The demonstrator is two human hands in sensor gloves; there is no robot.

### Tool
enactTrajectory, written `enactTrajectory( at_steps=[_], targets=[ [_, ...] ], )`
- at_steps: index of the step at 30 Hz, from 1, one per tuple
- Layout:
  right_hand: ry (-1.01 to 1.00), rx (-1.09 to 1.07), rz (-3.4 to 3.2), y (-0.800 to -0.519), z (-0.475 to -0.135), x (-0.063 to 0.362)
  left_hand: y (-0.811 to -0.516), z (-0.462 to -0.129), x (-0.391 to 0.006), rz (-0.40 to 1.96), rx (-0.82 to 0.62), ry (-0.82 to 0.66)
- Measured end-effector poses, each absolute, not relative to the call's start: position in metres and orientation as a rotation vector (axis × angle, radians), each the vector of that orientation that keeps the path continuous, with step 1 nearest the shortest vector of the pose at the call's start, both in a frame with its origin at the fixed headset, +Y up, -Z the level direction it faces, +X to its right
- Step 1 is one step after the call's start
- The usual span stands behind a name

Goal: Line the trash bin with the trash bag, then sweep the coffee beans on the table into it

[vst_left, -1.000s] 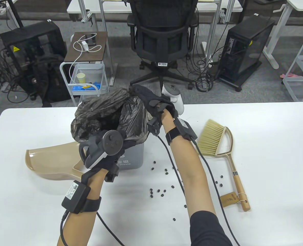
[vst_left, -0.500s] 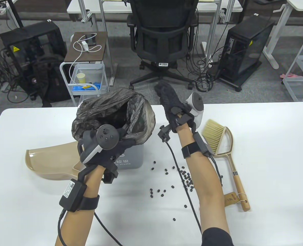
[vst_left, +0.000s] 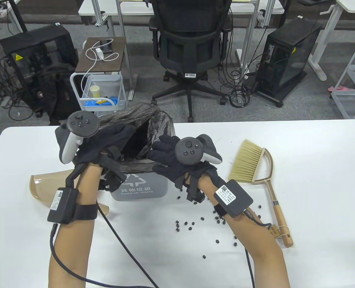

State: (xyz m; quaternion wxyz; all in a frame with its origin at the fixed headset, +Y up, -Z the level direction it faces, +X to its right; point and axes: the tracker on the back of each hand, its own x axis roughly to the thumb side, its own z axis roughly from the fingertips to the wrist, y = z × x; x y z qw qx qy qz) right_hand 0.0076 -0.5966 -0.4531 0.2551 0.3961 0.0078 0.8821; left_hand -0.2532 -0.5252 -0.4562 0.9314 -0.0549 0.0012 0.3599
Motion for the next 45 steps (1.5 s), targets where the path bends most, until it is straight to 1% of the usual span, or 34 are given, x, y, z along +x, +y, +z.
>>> enactTrajectory(
  at_steps=[2,5,8,10,12,13,15,16,18,19,21,22,23,25,26,27,29,30,35,38,43,45],
  targets=[
    [0.033,1.065,2.387,-0.597,-0.454,0.007,-0.528,-0.469,-0.262,0.778,-0.137,0.023],
    [0.028,1.076,2.402,-0.597,-0.452,0.006,-0.536,-0.486,-0.282,0.883,-0.211,0.066],
    [0.026,1.073,2.38,-0.599,-0.455,0.007,-0.548,-0.496,-0.296,0.986,-0.222,0.069],
    [0.039,1.075,2.343,-0.601,-0.457,0.007,-0.56,-0.502,-0.305,1.042,-0.275,0.08],
    [0.02,1.075,2.33,-0.603,-0.458,0.008,-0.57,-0.506,-0.315,1.097,-0.284,0.06],
    [0.007,1.077,2.323,-0.605,-0.458,0.008,-0.576,-0.505,-0.32,1.179,-0.297,0.051],
    [-0.003,1.072,2.308,-0.606,-0.458,0.007,-0.585,-0.505,-0.332,1.311,-0.273,0.04],
    [-0.004,1.075,2.31,-0.607,-0.458,0.007,-0.591,-0.504,-0.34,1.354,-0.274,0.055],
    [-0.01,1.071,2.306,-0.607,-0.458,0.007,-0.601,-0.501,-0.35,1.341,-0.275,0.095],
    [-0.013,1.069,2.308,-0.607,-0.457,0.007,-0.607,-0.5,-0.354,1.321,-0.267,0.091],
    [-0.035,1.066,2.323,-0.608,-0.456,0.006,-0.616,-0.494,-0.358,1.474,-0.25,0.103],
    [-0.033,1.063,2.331,-0.608,-0.456,0.006,-0.619,-0.491,-0.359,1.505,-0.246,0.085],
    [-0.034,1.062,2.339,-0.608,-0.456,0.006,-0.621,-0.488,-0.359,1.512,-0.274,0.058],
    [-0.028,1.062,2.332,-0.608,-0.457,0.006,-0.622,-0.482,-0.362,1.355,-0.264,0.036],
    [-0.027,1.059,2.333,-0.608,-0.457,0.006,-0.623,-0.478,-0.363,1.27,-0.258,0.057],
    [-0.028,1.059,2.339,-0.608,-0.457,0.005,-0.624,-0.473,-0.362,1.246,-0.272,0.051],
    [-0.033,1.054,2.339,-0.609,-0.457,0.005,-0.625,-0.463,-0.361,1.269,-0.281,-0.005],
    [-0.036,1.052,2.334,-0.609,-0.457,0.006,-0.625,-0.457,-0.361,1.272,-0.276,-0.011],
    [-0.025,1.038,2.325,-0.61,-0.457,0.005,-0.626,-0.421,-0.357,1.198,-0.197,-0.065],
    [0.001,1.019,2.327,-0.61,-0.456,0.005,-0.627,-0.401,-0.351,1.141,-0.194,-0.081],
    [0.012,0.985,2.314,-0.611,-0.456,0.005,-0.63,-0.37,-0.343,0.991,-0.065,-0.06],
    [0.023,0.968,2.315,-0.611,-0.455,0.005,-0.635,-0.363,-0.34,0.949,-0.041,-0.054]
  ],
)
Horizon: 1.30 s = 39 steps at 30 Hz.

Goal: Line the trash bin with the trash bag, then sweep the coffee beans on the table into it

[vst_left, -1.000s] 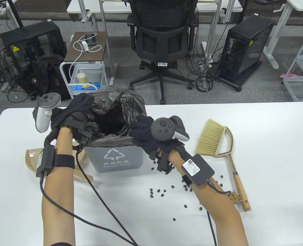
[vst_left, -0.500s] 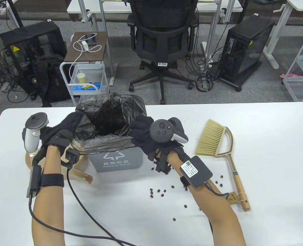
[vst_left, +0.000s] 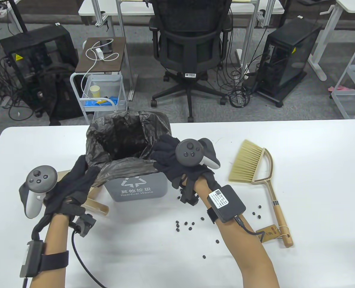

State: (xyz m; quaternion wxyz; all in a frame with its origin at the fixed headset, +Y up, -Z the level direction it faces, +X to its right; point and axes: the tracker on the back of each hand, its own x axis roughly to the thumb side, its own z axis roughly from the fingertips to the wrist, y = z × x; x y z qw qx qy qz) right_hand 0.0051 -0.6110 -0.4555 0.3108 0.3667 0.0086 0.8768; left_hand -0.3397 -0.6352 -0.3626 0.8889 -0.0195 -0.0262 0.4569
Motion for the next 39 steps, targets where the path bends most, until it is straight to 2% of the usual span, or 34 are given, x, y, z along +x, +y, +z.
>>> enactTrajectory(
  at_steps=[2,4,8,10,13,17,24,32,34,36,39],
  targets=[
    [0.05,0.97,2.241,-0.612,-0.455,0.008,-0.642,-0.356,-0.337,0.899,-0.002,-0.044],
    [-0.006,0.937,1.947,-0.62,-0.454,0.02,-0.646,-0.348,-0.335,0.904,0.093,-0.044],
    [-0.066,0.51,1.361,-0.65,-0.441,0.035,-0.648,-0.331,-0.333,1.056,0.309,-0.014],
    [0.034,0.485,1.354,-0.664,-0.438,0.036,-0.652,-0.331,-0.33,1.085,0.29,-0.004],
    [0.109,0.514,1.45,-0.684,-0.436,0.032,-0.665,-0.336,-0.323,1.086,0.174,0.02],
    [0.198,0.488,1.385,-0.707,-0.434,0.025,-0.679,-0.343,-0.314,1.097,0.141,0.037],
    [0.225,0.451,1.441,-0.737,-0.434,0.026,-0.689,-0.348,-0.307,1.055,0.148,0.105],
    [0.301,0.434,1.539,-0.741,-0.438,0.029,-0.709,-0.358,-0.307,0.969,0.032,0.214],
    [0.266,0.457,1.525,-0.739,-0.437,0.032,-0.712,-0.358,-0.307,0.953,0.018,0.222],
    [0.139,0.472,1.508,-0.733,-0.434,0.035,-0.71,-0.353,-0.309,0.984,0.056,0.208],
    [-0.003,0.52,1.523,-0.72,-0.427,0.04,-0.694,-0.338,-0.312,1.098,0.249,0.172]
  ],
)
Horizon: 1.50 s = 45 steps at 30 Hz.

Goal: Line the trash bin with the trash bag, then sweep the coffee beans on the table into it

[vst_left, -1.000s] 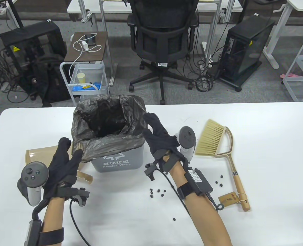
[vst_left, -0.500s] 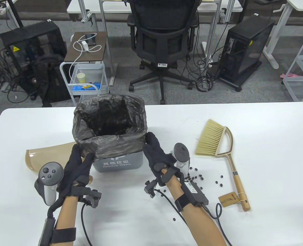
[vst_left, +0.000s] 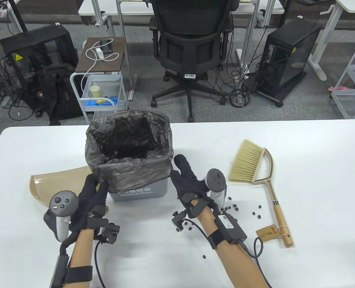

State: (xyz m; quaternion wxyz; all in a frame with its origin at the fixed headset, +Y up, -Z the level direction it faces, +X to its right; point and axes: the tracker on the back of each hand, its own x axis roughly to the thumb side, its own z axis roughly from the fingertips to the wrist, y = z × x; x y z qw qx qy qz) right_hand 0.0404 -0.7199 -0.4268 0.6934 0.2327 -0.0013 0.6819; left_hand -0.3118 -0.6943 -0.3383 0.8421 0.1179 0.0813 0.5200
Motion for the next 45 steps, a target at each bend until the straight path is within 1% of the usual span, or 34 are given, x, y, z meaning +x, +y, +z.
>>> enactTrajectory(
  at_steps=[2,3,5,6,7,9,14,20,22,23,27,30,32,34,36,39,42,45],
  targets=[
    [0.0,0.578,1.536,-0.715,-0.423,0.037,-0.684,-0.333,-0.308,1.142,0.34,0.118],
    [0.008,0.596,1.547,-0.715,-0.421,0.035,-0.68,-0.332,-0.305,1.136,0.33,0.1],
    [0.042,0.615,1.583,-0.718,-0.418,0.027,-0.675,-0.337,-0.294,1.06,0.254,0.06],
    [0.049,0.62,1.593,-0.721,-0.417,0.025,-0.675,-0.341,-0.287,1.003,0.201,0.06],
    [0.051,0.612,1.603,-0.725,-0.417,0.023,-0.676,-0.344,-0.284,0.967,0.182,0.075],
    [0.075,0.581,1.604,-0.735,-0.418,0.023,-0.68,-0.349,-0.281,0.922,0.194,0.127],
    [0.163,0.557,1.607,-0.755,-0.421,0.025,-0.688,-0.35,-0.282,0.964,0.208,0.137],
    [0.213,0.536,1.623,-0.761,-0.425,0.026,-0.689,-0.347,-0.286,0.944,0.221,0.152],
    [0.197,0.541,1.613,-0.755,-0.424,0.031,-0.688,-0.343,-0.287,0.929,0.237,0.149],
    [0.155,0.544,1.619,-0.747,-0.424,0.036,-0.686,-0.34,-0.288,0.926,0.251,0.141],
    [0.003,0.577,1.747,-0.707,-0.421,0.065,-0.668,-0.323,-0.286,0.853,0.345,0.09],
    [-0.088,0.583,1.944,-0.673,-0.415,0.099,-0.651,-0.307,-0.272,0.733,0.409,0.013],
    [-0.121,0.548,2.068,-0.66,-0.41,0.121,-0.643,-0.299,-0.261,0.67,0.44,-0.032],
    [-0.151,0.449,2.238,-0.65,-0.404,0.15,-0.638,-0.29,-0.246,0.598,0.466,-0.085],
    [-0.15,0.331,2.376,-0.649,-0.402,0.177,-0.638,-0.286,-0.231,0.546,0.459,-0.138],
    [-0.13,0.132,2.51,-0.656,-0.398,0.218,-0.642,-0.284,-0.203,0.494,0.368,-0.213],
    [-0.064,-0.069,2.539,-0.676,-0.394,0.26,-0.652,-0.288,-0.178,0.441,0.306,-0.262],
    [-0.087,-0.279,2.552,-0.7,-0.385,0.294,-0.671,-0.295,-0.16,0.393,0.238,-0.276]
  ],
)
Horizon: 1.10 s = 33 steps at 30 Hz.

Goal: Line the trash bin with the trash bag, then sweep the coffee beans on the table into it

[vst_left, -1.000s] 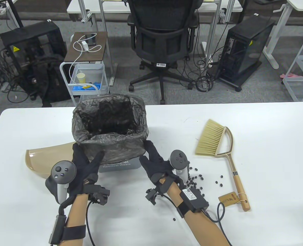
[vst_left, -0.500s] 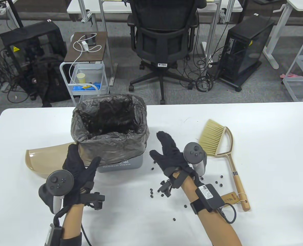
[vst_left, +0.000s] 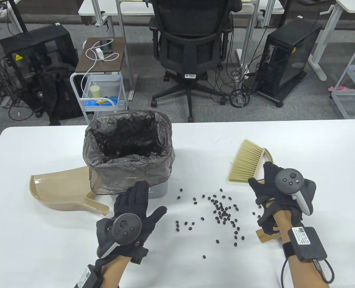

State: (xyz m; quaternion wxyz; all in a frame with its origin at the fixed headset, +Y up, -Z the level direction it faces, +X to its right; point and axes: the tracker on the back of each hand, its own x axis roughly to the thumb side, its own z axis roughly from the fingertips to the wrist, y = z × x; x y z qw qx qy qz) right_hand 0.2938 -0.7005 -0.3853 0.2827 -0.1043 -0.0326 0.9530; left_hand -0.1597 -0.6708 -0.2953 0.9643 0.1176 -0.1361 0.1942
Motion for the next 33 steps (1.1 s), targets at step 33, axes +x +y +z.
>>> enactTrajectory(
  at_steps=[33],
  targets=[
    [0.343,-0.969,2.879,-0.765,-0.378,0.313,-0.715,-0.286,-0.158,0.26,0.21,-0.281]
  ],
)
